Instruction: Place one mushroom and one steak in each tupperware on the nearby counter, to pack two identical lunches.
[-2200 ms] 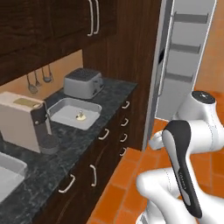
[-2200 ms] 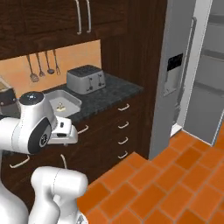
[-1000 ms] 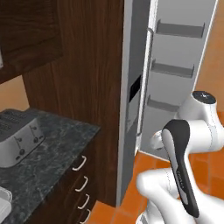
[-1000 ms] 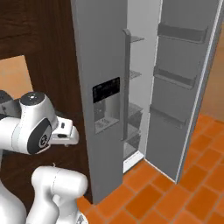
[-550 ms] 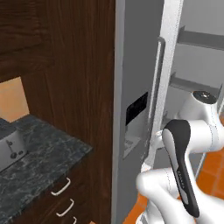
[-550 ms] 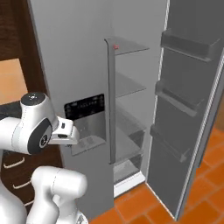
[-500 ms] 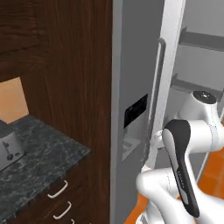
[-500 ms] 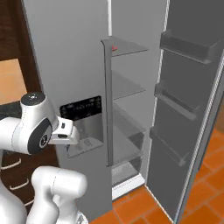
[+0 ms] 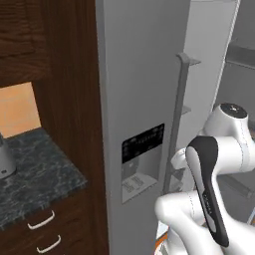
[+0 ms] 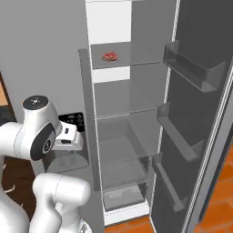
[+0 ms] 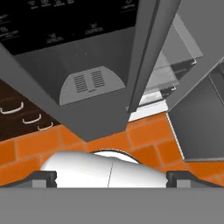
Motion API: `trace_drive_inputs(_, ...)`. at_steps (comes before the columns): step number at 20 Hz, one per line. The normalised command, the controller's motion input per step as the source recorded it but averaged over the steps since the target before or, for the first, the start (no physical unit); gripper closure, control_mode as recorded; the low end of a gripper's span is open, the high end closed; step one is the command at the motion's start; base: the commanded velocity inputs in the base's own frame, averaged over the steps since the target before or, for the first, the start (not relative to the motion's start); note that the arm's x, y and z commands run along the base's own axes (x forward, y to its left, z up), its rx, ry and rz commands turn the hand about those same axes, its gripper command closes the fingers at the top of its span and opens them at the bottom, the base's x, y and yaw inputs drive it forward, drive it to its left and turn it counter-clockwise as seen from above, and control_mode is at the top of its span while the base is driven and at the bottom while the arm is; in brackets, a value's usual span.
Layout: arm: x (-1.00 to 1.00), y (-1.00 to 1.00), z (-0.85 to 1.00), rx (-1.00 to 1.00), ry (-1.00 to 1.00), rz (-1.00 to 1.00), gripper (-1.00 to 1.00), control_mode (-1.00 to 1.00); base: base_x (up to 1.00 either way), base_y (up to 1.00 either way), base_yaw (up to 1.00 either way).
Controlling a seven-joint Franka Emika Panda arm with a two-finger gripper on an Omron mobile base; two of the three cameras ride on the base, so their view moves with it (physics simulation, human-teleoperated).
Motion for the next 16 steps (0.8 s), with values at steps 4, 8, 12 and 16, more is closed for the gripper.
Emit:
trace_drive_inputs(4,0.0,0.0,0.0,0.0,0.0,0.0,-1.0,1.0,0.05,-0.56,0.42)
trace_drive_inputs(8,0.0,0.0,0.0,0.0,0.0,0.0,-1.0,1.0,0.14,-0.31,0.31)
trace_drive_inputs(12,0.0,0.0,0.0,0.0,0.0,0.0,-1.0,1.0,0.12,-0.2,0.35)
trace_drive_inputs(16,0.0,0.0,0.0,0.0,0.0,0.0,-1.0,1.0,0.22,-0.24,0.39)
